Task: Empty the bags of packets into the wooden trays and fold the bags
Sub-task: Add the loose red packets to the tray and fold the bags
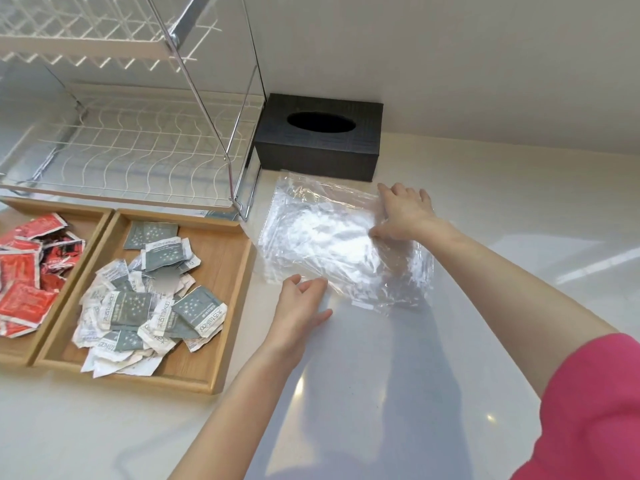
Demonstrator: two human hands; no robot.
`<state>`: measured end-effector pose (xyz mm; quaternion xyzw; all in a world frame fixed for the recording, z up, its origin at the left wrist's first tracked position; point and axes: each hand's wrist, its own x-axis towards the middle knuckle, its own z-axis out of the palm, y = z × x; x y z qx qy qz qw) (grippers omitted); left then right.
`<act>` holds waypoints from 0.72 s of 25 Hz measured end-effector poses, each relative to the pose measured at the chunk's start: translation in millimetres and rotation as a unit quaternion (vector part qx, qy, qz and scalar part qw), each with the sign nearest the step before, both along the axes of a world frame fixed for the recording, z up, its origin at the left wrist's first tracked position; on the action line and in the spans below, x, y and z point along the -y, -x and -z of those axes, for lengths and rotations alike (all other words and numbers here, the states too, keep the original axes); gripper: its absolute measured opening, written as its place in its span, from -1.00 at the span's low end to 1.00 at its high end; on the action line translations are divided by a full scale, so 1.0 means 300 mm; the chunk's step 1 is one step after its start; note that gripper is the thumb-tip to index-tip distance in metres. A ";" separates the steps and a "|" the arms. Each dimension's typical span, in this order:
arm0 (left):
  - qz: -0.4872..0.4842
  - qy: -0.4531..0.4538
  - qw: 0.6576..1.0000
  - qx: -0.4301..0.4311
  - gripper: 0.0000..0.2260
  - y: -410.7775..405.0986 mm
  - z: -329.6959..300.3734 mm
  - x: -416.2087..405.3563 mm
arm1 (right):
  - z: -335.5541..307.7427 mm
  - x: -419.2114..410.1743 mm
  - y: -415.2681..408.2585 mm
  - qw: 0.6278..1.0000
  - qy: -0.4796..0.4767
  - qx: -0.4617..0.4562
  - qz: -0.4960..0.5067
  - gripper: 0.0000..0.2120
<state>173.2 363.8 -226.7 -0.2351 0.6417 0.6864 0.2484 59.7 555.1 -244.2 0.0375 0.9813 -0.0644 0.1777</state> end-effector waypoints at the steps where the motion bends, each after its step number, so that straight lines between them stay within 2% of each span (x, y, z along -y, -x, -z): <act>1: -0.005 -0.017 1.000 0.001 -0.44 -0.001 0.001 0.001 | -0.001 0.002 0.001 1.000 -0.006 0.007 0.006 -0.20; 5: -0.016 -0.050 0.999 0.007 -0.39 -0.025 0.015 0.020 | -0.005 0.005 -0.025 0.999 0.014 0.028 0.019 -0.48; 8: -0.024 -0.065 0.998 0.010 -0.38 -0.040 0.042 0.038 | -0.031 -0.002 -0.072 0.995 0.093 -0.001 0.048 -0.76; 10: -0.028 -0.077 0.996 0.020 -0.40 -0.044 0.052 0.041 | -0.070 -0.007 -0.112 0.986 0.158 -0.032 0.053 -0.81; 13: -0.023 -0.054 0.998 0.014 -0.54 -0.041 0.050 0.051 | -0.147 -0.005 -0.197 0.958 0.269 -0.064 0.070 -0.75; 16: -0.006 -0.047 0.999 -0.002 -0.36 -0.047 0.043 0.085 | -0.218 -0.006 -0.292 0.916 0.382 -0.054 0.109 -0.81; 18: 0.018 -0.054 0.998 -0.034 -0.40 -0.058 0.028 0.111 | -0.250 -0.009 -0.349 0.885 0.444 -0.046 0.132 -0.81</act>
